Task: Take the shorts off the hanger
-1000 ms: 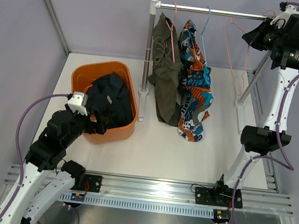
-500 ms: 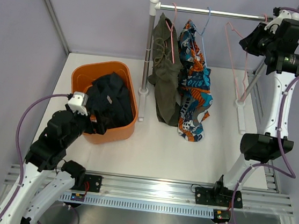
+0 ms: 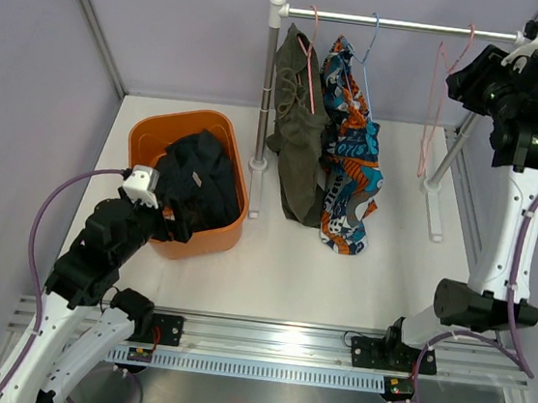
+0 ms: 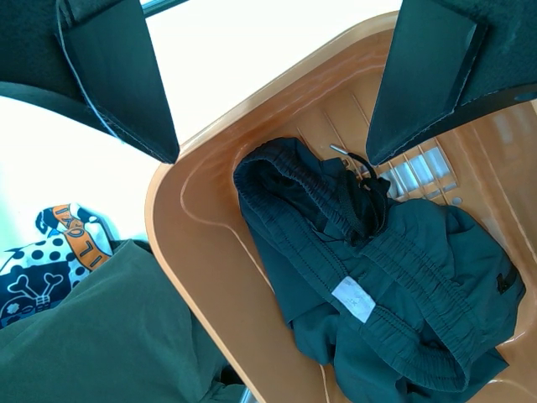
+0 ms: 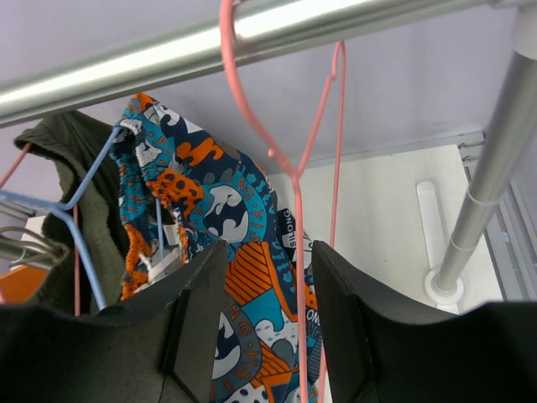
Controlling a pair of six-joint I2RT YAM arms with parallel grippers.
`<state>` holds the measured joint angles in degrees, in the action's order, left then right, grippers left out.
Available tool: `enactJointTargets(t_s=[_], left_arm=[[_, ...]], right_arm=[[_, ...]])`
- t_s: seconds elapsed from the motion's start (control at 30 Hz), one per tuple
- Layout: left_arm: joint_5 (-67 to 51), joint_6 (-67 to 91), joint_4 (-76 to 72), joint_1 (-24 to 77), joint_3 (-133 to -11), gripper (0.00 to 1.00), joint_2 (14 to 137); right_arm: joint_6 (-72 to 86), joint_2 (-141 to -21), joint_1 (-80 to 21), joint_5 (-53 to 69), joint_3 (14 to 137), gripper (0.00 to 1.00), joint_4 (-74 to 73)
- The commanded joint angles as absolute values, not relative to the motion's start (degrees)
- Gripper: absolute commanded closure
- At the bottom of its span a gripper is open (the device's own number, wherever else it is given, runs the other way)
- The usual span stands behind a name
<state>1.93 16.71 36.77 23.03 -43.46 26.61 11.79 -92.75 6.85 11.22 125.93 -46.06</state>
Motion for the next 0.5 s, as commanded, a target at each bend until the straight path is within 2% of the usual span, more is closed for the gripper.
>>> enactJointTargets(t_s=[0.0, 0.13, 0.2, 0.3, 0.47], left_arm=[[1.49, 16.35, 35.07, 23.38, -43.15, 0.01, 26.19], [1.49, 16.35, 35.07, 23.38, -43.15, 0.01, 25.93], [1.49, 16.35, 35.07, 23.47, -43.24, 0.01, 25.93], [1.76, 16.44, 35.16, 23.73, -43.24, 0.01, 25.14], [3.60, 16.96, 35.86, 24.61, -43.68, 0.01, 23.65]], right_arm=[[13.97, -85.45, 6.33, 7.65, 121.74, 0.46, -42.55], [14.24, -79.29, 3.61, 8.52, 117.25, 0.44, -40.08], [13.28, -79.19, -1.04, 8.35, 117.68, 0.44, -40.69], [10.82, -82.94, -9.37, 5.28, 122.33, 0.43, -44.28], [8.26, -90.95, -16.43, 0.62, 131.21, 0.43, -48.77]])
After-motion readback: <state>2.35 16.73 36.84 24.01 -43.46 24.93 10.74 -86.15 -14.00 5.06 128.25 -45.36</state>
